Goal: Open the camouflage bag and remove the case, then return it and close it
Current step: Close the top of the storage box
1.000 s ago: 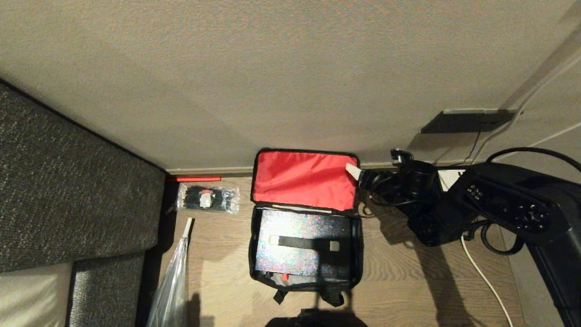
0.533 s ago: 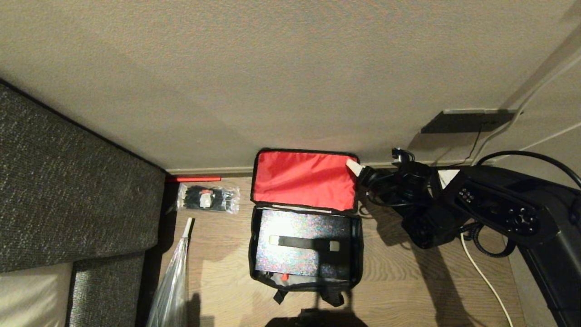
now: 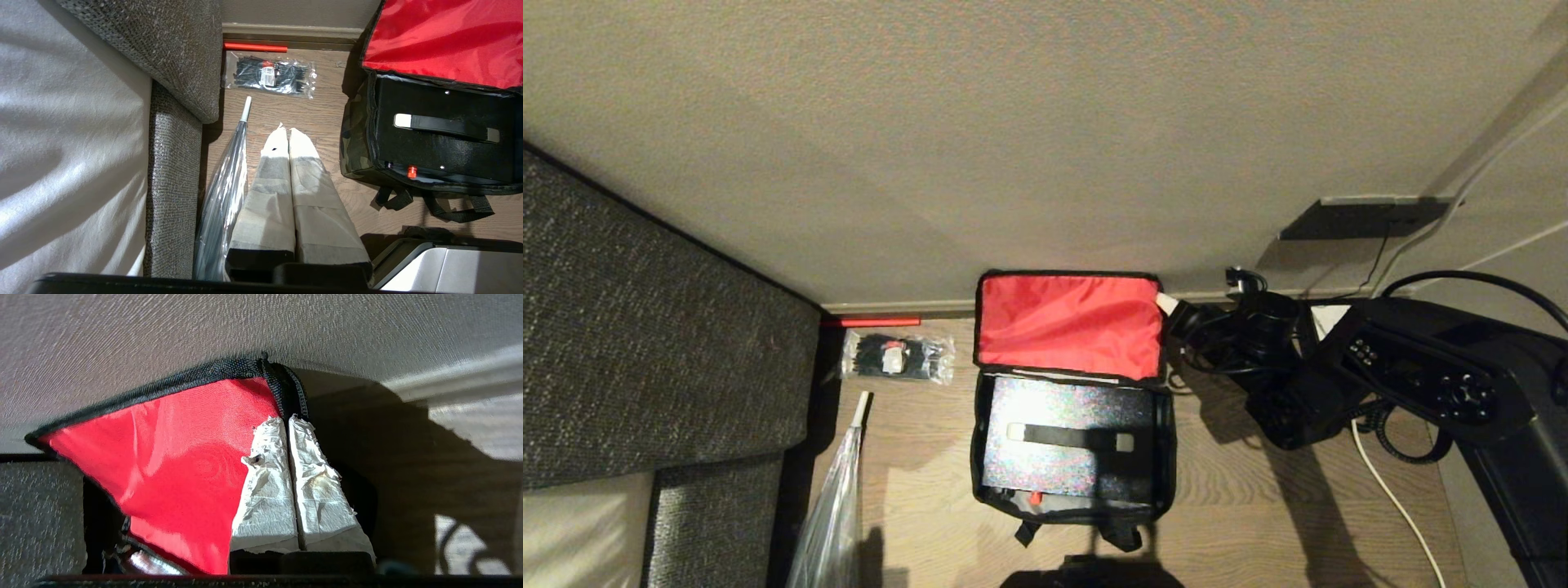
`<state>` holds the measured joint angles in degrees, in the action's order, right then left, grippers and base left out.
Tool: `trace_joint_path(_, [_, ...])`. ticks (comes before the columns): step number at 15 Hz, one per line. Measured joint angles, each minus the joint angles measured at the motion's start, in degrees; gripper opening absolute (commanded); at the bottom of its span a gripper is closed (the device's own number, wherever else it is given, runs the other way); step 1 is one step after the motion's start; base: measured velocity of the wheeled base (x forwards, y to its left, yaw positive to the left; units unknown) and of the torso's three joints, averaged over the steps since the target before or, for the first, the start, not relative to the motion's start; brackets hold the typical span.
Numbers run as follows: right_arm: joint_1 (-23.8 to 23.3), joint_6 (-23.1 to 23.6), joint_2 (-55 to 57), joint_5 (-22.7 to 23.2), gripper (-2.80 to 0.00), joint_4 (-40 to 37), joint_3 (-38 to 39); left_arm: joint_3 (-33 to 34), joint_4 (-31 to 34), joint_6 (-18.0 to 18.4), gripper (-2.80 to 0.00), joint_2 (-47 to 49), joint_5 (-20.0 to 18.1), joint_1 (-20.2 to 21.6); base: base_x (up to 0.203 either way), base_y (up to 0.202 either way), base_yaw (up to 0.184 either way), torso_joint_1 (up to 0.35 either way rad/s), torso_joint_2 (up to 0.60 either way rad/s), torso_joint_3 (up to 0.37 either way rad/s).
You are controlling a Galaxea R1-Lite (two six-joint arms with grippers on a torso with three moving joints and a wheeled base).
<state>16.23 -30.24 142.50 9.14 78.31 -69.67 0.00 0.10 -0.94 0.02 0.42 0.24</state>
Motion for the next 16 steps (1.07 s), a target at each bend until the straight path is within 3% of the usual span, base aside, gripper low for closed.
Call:
trace_joint_path(5, [0.02,0.88,-5.92,2.1,-2.8,0.05,7.58,0.0,0.0,0.01,-2.8,0.0,0.02,0.0,0.0,0.0,0.0,0.0,0.0,0.0])
trace_joint_path(10, [0.11,7.51,-12.46,5.93,-2.8,0.8,16.3,0.0,-0.03,0.0,-2.8,0.0,0.02,0.0,0.0,0.0,0.0,0.0,0.0,0.0])
trace_joint_path(16, [0.77,7.42,-17.21,6.16,-2.8,0.84,23.32,0.0,0.0,-0.02,-2.8,0.0,0.0,0.0,0.0,0.0,0.0,0.0,0.0,0.0])
